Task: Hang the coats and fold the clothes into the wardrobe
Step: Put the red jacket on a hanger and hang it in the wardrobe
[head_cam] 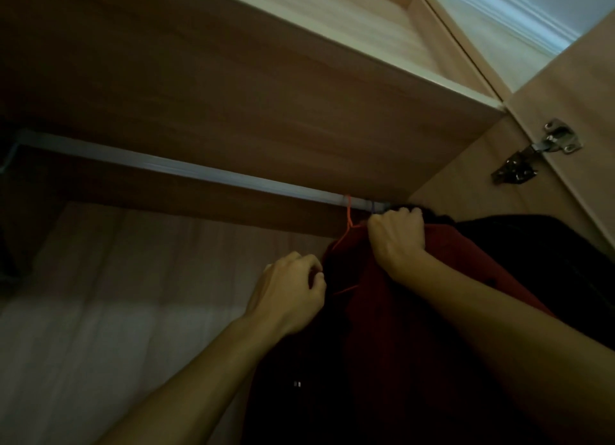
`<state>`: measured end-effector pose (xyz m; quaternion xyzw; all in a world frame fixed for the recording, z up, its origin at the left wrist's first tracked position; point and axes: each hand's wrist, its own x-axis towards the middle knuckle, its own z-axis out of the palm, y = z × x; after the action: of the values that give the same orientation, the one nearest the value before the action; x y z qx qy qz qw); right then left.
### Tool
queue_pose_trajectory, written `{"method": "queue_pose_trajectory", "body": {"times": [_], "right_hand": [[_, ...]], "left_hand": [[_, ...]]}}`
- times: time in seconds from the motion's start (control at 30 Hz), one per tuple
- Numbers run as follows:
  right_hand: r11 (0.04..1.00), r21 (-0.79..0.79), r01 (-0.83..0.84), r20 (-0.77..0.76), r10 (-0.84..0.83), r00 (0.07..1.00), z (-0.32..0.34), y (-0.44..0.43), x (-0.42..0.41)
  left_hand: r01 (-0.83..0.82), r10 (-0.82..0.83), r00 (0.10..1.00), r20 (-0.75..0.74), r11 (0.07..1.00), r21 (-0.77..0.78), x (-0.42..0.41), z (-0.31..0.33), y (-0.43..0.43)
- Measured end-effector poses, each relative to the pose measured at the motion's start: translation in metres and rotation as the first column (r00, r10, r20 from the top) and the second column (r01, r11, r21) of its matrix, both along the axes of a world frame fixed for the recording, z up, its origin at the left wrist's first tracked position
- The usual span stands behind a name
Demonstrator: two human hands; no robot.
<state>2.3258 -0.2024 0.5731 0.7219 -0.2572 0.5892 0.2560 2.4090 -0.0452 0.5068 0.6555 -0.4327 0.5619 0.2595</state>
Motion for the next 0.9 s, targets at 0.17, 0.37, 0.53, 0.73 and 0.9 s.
{"method": "queue_pose_trajectory", "body": {"times": [0.17, 0.37, 0.53, 0.73, 0.9], "right_hand": [[0.987, -0.145, -0.065, -0.037, 0.060, 0.998, -0.016, 0.017, -0.010], [0.915, -0.080, -0.396, -0.249, 0.366, 0.897, -0.061, 0.044, -0.003], [0.788, 0.037, -0.615, -0.300, 0.596, 0.745, -0.097, 0.065, 0.002], [0.566, 0.060, -0.822, -0.232, 0.809, 0.540, -0.169, 0.086, -0.017], [0.553, 0.088, -0.828, -0.225, 0.821, 0.525, -0.238, 0.090, -0.081]], "left_hand": [[-0.094, 0.096, 0.994, -0.048, 0.995, 0.043, -0.018, -0.017, 0.004], [-0.225, 0.229, 0.962, -0.150, 0.973, 0.039, -0.025, -0.038, 0.027], [-0.342, 0.336, 0.921, -0.195, 0.940, 0.004, -0.033, -0.064, 0.054], [-0.447, 0.455, 0.863, -0.219, 0.890, 0.090, -0.058, -0.134, 0.081], [-0.302, 0.332, 0.887, -0.322, 0.943, 0.141, -0.130, -0.194, 0.100]]}}
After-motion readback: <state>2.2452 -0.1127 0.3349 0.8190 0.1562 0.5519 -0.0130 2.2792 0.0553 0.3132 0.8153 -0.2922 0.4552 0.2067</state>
